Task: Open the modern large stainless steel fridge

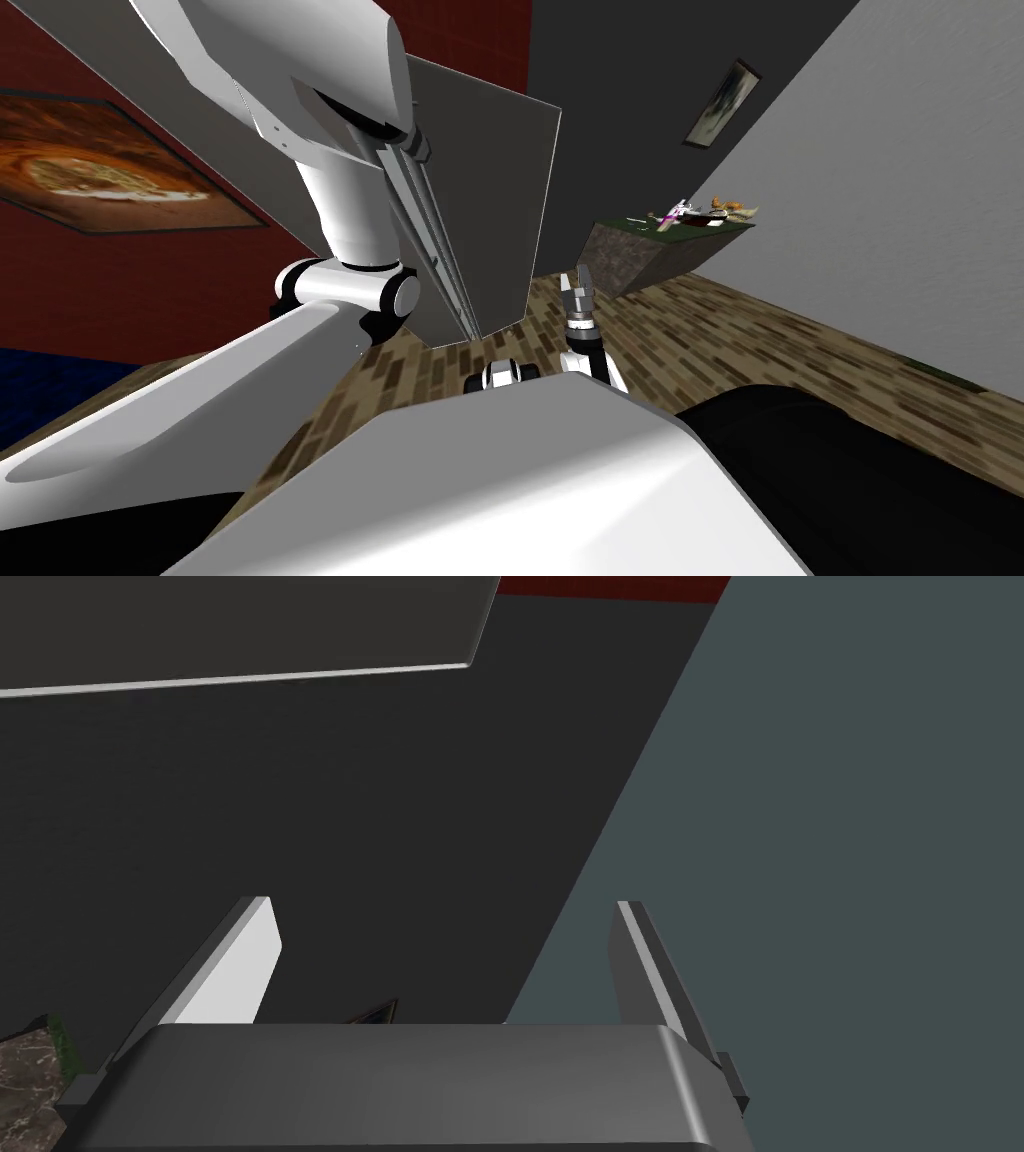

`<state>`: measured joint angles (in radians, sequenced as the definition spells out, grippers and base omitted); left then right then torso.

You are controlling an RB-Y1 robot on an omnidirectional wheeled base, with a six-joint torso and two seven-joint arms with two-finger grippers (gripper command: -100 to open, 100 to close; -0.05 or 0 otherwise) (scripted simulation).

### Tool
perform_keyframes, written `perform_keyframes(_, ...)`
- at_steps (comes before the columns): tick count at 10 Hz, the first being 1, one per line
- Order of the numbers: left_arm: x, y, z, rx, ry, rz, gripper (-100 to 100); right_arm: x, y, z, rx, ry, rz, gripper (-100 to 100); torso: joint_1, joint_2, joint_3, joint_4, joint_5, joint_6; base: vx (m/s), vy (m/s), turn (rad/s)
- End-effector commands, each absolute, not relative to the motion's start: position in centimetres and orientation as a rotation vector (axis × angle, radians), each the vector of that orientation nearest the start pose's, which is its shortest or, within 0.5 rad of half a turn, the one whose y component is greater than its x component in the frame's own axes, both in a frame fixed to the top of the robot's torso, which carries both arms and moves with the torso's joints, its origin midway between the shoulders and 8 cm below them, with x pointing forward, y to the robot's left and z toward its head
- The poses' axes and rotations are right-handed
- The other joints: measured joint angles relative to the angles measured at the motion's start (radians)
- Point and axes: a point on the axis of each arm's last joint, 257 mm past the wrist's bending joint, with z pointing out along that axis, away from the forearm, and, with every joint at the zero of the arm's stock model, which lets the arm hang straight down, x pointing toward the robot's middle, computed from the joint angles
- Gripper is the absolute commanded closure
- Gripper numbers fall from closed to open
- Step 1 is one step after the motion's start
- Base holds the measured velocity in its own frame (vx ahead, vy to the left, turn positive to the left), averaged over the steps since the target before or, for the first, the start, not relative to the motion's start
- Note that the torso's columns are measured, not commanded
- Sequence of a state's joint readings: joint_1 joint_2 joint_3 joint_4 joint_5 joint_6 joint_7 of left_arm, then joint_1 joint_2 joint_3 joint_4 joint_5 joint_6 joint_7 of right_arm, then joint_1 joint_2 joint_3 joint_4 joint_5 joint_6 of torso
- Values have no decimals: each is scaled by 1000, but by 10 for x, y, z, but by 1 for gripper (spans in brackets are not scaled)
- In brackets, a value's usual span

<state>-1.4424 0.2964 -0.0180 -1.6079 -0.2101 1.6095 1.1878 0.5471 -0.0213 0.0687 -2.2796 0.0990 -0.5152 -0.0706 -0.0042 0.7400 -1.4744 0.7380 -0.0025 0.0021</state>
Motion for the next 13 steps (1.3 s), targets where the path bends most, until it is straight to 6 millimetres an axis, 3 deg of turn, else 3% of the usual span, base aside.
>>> perform_keyframes(1, 578, 183, 289, -1849, 468, -1555, 100, 343, -247, 10, 640, 694, 1355, 0, 0, -3, -3, 1, 0, -1, -119, -290, 123)
perform_keyframes(4, 570, 207, 291, -1844, 379, -1504, 100, 343, -247, 10, 640, 694, 1355, 0, 4, 0, 0, 1, 2, -1, -159, -242, 102)
perform_keyframes(5, 572, 203, 294, -1837, 391, -1521, 100, 343, -247, 10, 640, 694, 1355, 0, 0, 4, 4, 0, 1, -1, -69, -116, 36)
perform_keyframes(6, 572, 204, 294, -1837, 385, -1519, -100, 343, -247, 10, 640, 694, 1355, 0, 6, -1, 0, 0, 2, 0, -13, -21, -7)
perform_keyframes(7, 567, 249, 294, -1830, 329, -1474, -100, 343, -247, 10, 640, 695, 1355, 0, 11, -6, -4, -2, 4, -2, -32, -41, -339)
perform_keyframes(8, 565, 263, 297, -1836, 310, -1469, -100, 343, -247, 10, 640, 695, 1355, 0, 8, -6, -4, -2, 4, -2, -38, -30, -457)
perform_keyframes(9, 557, 301, 296, -1824, 260, -1426, -100, 343, -247, 10, 640, 695, 1355, 0, 6, -5, -5, -1, 2, -1, -53, -26, -404)
perform_keyframes(11, 552, 324, 299, -1838, 227, -1418, -100, 343, -247, 10, 640, 695, 1355, 0, 4, -4, -3, -1, 2, -2, -19, -13, -294)
perform_keyframes(12, 539, 363, 298, -1816, 184, -1363, -100, 343, -247, 10, 640, 695, 1355, 0, 5, -4, -3, -1, 3, -3, -14, -32, -312)
perform_keyframes(13, 535, 374, 301, -1817, 165, -1357, -100, 343, -247, 10, 640, 695, 1355, 0, 4, -3, -2, -1, 3, -2, -19, -32, -401)
